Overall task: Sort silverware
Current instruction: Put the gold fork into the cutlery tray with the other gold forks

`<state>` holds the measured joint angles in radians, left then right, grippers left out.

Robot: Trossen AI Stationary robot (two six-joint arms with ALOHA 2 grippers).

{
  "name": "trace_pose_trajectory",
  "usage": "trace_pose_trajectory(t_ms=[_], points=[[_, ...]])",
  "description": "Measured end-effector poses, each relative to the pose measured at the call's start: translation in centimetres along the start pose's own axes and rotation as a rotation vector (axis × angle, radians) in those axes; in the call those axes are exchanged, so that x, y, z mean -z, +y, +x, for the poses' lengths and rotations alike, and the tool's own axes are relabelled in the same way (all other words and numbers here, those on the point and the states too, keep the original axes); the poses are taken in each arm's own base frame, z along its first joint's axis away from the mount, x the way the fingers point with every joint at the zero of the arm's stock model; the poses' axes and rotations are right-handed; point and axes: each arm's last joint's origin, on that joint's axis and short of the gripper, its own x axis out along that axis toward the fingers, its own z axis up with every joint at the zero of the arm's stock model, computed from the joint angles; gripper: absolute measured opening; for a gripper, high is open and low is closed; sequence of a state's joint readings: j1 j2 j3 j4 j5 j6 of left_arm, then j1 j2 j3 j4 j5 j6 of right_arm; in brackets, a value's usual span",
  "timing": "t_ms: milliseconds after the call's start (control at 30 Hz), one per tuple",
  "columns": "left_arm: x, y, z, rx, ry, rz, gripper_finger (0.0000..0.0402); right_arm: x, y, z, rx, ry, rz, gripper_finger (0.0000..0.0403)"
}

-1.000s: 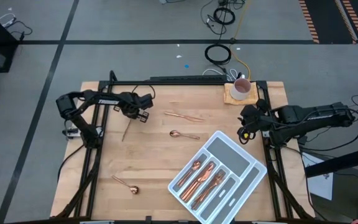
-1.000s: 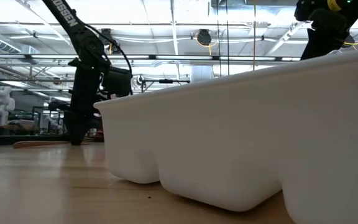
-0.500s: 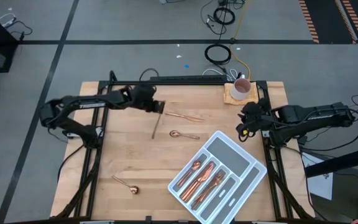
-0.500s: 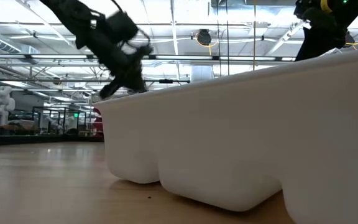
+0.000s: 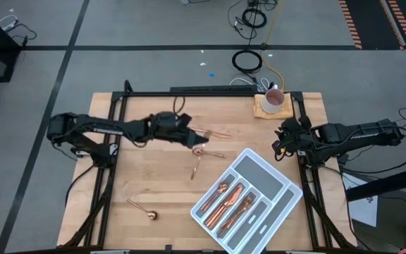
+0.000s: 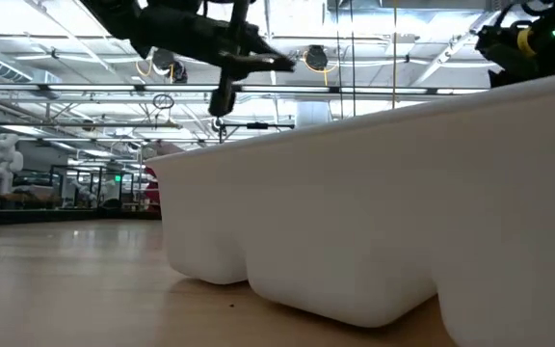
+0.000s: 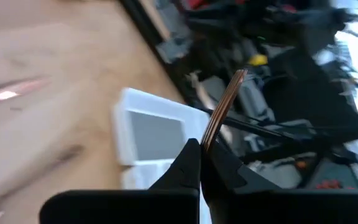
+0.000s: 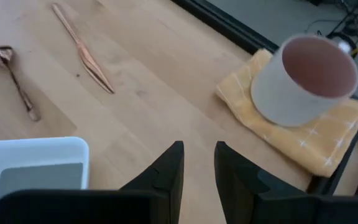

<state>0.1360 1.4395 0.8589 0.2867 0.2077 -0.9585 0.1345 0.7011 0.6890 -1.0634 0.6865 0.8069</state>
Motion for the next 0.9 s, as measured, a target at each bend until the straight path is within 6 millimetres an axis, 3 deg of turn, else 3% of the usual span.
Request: trace_pose_trajectory(t_ms=[367, 667, 900], points=[[5.0, -1.2, 6.4, 0.117, 0.102, -0.03, 0.0004, -0.4, 0.4, 0.1, -0.034, -0.088, 0.121, 0.008], [5.6, -5.6, 13.7, 0.175, 0.112, 0.08, 0.0004, -0.5, 0.0, -0.2, -0.017, -0.127, 0.096, 0.008], [7.5, -6.6, 18.7, 0.098, 0.207, 0.207, 0.0004, -0.5, -0.7, -0.7, -0.04, -0.143, 0.088, 0.008]])
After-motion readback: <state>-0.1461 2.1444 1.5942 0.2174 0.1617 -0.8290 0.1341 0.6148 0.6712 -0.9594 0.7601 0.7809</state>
